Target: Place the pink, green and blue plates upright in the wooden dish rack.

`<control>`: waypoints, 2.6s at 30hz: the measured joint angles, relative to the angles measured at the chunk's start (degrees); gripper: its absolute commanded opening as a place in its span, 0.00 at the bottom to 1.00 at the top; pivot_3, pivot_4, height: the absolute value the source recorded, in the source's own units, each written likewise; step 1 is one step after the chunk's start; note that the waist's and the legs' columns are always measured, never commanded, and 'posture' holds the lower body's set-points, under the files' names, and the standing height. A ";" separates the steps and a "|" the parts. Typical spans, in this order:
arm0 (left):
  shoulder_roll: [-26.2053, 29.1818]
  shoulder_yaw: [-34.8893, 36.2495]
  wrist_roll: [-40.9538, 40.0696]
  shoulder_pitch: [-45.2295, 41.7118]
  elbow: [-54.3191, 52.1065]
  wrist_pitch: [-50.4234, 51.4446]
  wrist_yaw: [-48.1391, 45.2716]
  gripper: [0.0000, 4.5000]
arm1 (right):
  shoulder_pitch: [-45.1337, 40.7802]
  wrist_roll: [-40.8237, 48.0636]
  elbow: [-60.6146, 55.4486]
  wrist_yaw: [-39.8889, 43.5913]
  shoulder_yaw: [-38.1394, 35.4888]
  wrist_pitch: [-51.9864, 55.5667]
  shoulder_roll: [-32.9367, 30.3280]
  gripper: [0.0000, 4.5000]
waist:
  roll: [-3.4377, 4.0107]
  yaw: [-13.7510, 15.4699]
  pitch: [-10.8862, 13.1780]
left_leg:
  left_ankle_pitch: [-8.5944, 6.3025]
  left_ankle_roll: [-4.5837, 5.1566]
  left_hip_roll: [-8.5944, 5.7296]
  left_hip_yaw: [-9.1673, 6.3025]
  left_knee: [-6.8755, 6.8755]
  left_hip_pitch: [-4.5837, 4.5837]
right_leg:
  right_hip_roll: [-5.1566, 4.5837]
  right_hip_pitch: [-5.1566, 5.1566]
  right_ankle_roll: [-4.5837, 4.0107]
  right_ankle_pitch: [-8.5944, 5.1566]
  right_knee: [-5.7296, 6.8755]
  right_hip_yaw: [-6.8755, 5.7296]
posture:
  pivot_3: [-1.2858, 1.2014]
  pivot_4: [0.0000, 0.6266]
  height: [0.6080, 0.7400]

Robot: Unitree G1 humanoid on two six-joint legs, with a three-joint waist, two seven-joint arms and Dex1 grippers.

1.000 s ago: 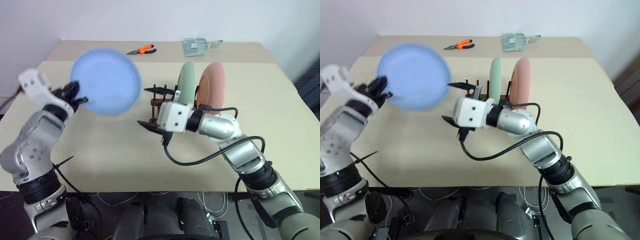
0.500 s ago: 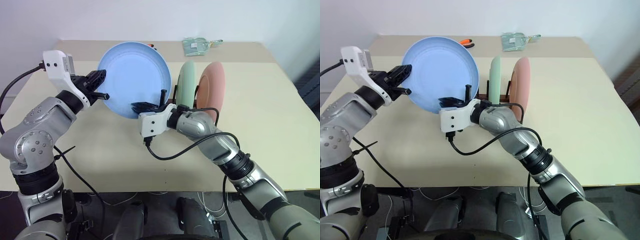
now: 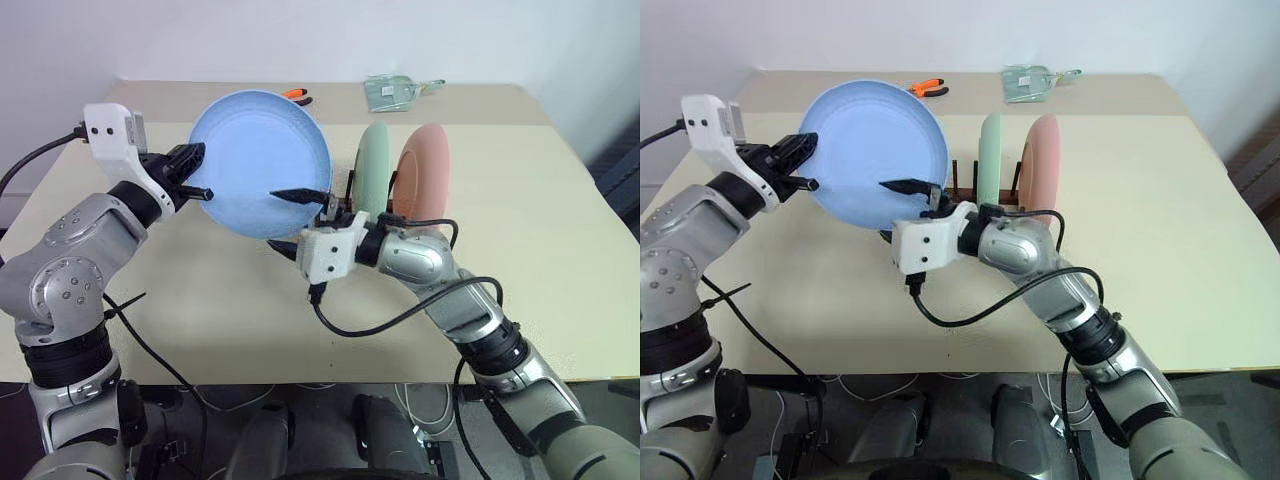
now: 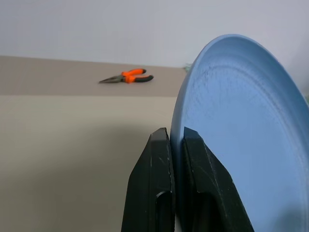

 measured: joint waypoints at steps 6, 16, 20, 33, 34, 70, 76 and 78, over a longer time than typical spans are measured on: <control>-0.15 -0.47 0.06 -1.62 0.20 -0.27 -0.04 0.00 | -0.73 -6.47 5.09 -2.39 1.73 -0.46 1.27 0.63 | 0.00 -0.09 0.00 | 0.00 0.00 0.01 0.00 0.00 0.00 | 0.00 -0.03 -0.01 0.00 0.01 0.00 | 0.52 0.24 1.00; -0.46 1.44 -3.63 -1.96 -1.24 0.33 0.14 0.16 | -2.02 -11.14 8.55 -4.14 3.26 -2.24 3.34 0.00 | 0.00 -0.07 0.00 | 0.01 -0.01 0.00 -0.01 0.00 -0.01 | 0.00 -0.02 0.00 0.01 0.01 0.00 | 0.52 0.24 1.00; -3.20 4.00 -6.02 -3.10 -0.34 -0.98 1.89 0.58 | -2.16 -10.47 8.48 -4.91 2.96 -3.65 5.13 0.00 | -0.01 -0.05 0.00 | 0.01 -0.01 0.00 -0.02 0.00 0.00 | 0.00 -0.01 0.00 0.01 0.01 0.00 | 0.52 0.24 1.00; 4.73 6.21 16.23 5.76 11.87 -31.77 -1.71 0.89 | 0.99 15.26 -1.08 -4.13 -8.10 3.17 14.28 0.00 | 0.06 0.29 -0.05 | 0.06 -0.09 0.01 -0.02 -0.27 0.07 | 0.01 -0.04 -0.02 0.01 0.00 0.03 | 0.52 0.24 1.00; 4.50 3.34 18.32 9.71 12.09 -33.40 -4.06 0.89 | 1.24 19.74 -2.90 -3.94 -9.38 6.55 15.70 0.00 | 0.01 0.40 -0.05 | 0.06 -0.09 0.01 -0.06 -0.23 0.03 | 0.01 -0.04 -0.04 0.01 -0.02 -0.01 | 0.52 0.24 1.00; -1.87 -20.73 27.36 30.68 2.95 -39.43 -27.65 0.91 | -1.28 70.13 -2.71 -35.84 -30.16 44.95 22.72 0.54 | 0.31 -0.16 -0.05 | 0.07 -0.04 0.08 0.04 -0.48 -0.02 | 0.07 -0.43 -0.27 0.07 0.00 0.11 | 0.52 0.24 1.00; -1.96 -21.19 27.57 30.84 2.64 -39.27 -27.66 0.91 | -3.86 64.79 -4.62 -33.00 -26.24 44.42 18.33 0.77 | 0.30 -0.16 -0.05 | 0.07 -0.04 0.08 0.04 -0.48 -0.02 | 0.07 -0.43 -0.27 0.06 0.00 0.10 | 0.52 0.24 1.00; -2.11 -21.30 27.64 30.83 2.61 -39.26 -27.67 0.91 | -4.32 62.29 -6.12 -31.51 -24.15 44.15 15.92 0.77 | 0.30 -0.16 -0.05 | 0.07 -0.04 0.08 0.05 -0.47 -0.02 | 0.07 -0.43 -0.28 0.06 0.00 0.11 | 0.52 0.24 1.00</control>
